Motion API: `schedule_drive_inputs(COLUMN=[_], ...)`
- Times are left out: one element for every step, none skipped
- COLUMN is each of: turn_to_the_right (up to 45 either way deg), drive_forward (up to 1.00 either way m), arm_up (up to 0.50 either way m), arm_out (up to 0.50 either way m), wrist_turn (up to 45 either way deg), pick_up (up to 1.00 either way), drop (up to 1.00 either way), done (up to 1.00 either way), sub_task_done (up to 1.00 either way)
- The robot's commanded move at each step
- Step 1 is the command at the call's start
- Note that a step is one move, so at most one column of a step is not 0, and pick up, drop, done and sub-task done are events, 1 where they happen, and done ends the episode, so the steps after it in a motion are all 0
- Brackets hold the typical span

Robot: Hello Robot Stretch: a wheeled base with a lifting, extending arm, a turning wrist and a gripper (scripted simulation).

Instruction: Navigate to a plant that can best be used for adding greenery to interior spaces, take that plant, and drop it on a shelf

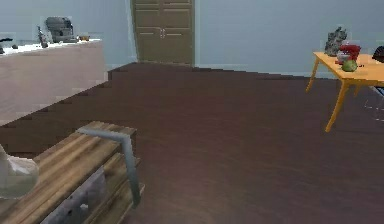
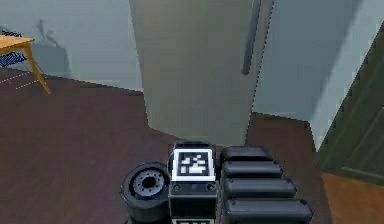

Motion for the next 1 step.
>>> schedule_drive_inputs(turn_to_the_right=[0.0], drive_forward=[0.75], arm_up=[0.0], arm_out=[0.0], wrist_turn=[0.0], pick_up=[0.0], drop=[0.0], done=[0.0], sub_task_done=[0.0])
